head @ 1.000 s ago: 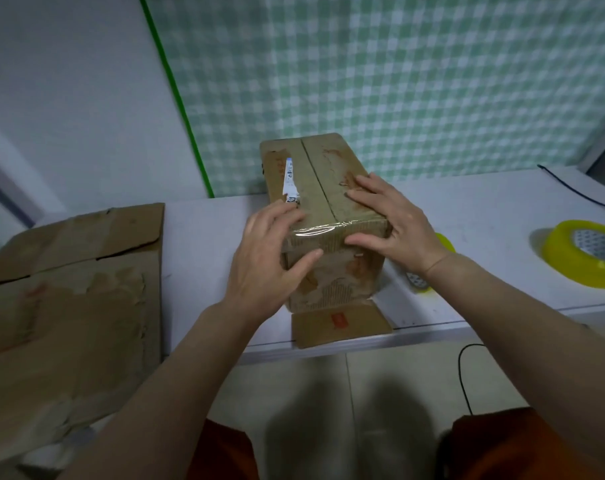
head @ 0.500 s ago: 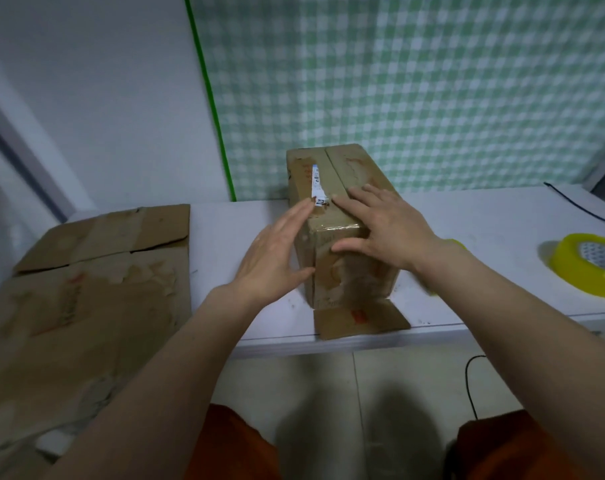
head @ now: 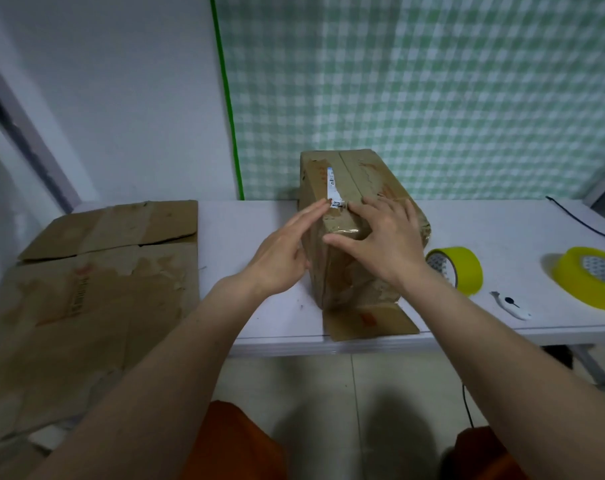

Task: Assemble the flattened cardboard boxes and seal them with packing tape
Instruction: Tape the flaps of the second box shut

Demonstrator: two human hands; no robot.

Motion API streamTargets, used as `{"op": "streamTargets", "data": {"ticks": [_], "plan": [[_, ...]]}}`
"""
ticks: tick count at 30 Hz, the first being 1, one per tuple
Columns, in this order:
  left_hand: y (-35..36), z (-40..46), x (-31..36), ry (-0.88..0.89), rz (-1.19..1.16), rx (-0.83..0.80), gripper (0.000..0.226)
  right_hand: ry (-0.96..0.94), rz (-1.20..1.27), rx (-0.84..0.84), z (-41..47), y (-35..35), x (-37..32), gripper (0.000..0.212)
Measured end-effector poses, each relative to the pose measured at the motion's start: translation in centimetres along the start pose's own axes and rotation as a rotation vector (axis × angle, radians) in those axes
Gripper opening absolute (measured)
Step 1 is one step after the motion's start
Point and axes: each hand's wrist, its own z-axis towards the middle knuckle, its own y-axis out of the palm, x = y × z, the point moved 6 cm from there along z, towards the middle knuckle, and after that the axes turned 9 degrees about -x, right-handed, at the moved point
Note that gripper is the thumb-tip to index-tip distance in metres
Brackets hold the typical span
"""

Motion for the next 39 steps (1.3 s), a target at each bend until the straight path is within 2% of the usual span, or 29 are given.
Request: {"op": "streamTargets", "data": {"ticks": [4,7,11,18,21,24,26,31,33,36,38,39], "plan": [[0.2,0.1,-0.2,0.029,-0.023,0.029,0.093,0.08,-0.062,0.174,-0.7,1.2,-1.3,0.071],[0.3,0.2,-0.3,0.084,-0.061,0.05,0.091,0.092,-0.072,0.269,-1.0,1.9,-1.7,0.073],[0.0,0.2,-0.1,0.144,-0.081,0.065,0.088,0.069,-0.059,0.284,-1.0,1.7,-1.4,0.091],[0.3,0.2,-0.3,0.138,-0.119,0.089,0.092,0.154,-0.029,0.389,-0.5,2.0,-2.2,0.061],[0.3,0.2,-0.3,0.104,-0.118,0.08,0.092,0.135,-0.053,0.386,-0.6,2.0,-2.1,0.06],[0.3,0.2,-0.5,0.102,-0.122,0.095,0.085,0.04,-0.123,0.322,-0.9,2.4,-1.6,0.073],[0.2,0.1,-0.4,0.069,-0.123,0.143,0.073,-0.038,-0.112,0.305,-1.3,2.2,-1.0,0.073],[-0.6,2.3,3.2,-0.088,-0.003,0.473,0.036,-0.128,0.018,0.405,-1.4,1.0,-0.1,0.046],[0.5,3.8,4.2,-0.054,0.001,0.473,0.035,-0.2,-0.011,0.45,-1.3,1.0,0.0,0.041],[2.0,4.6,4.1,-0.023,0.049,0.491,0.053,-0.321,-0.071,0.486,-0.5,0.0,2.0,0.036],[2.2,4.6,3.7,0.005,0.11,0.502,0.056,-0.24,-0.037,0.523,0.4,-1.1,4.6,0.036],[2.2,4.7,3.6,0.018,0.131,0.494,0.055,-0.161,0.077,0.499,1.0,-1.3,6.0,0.039]]}}
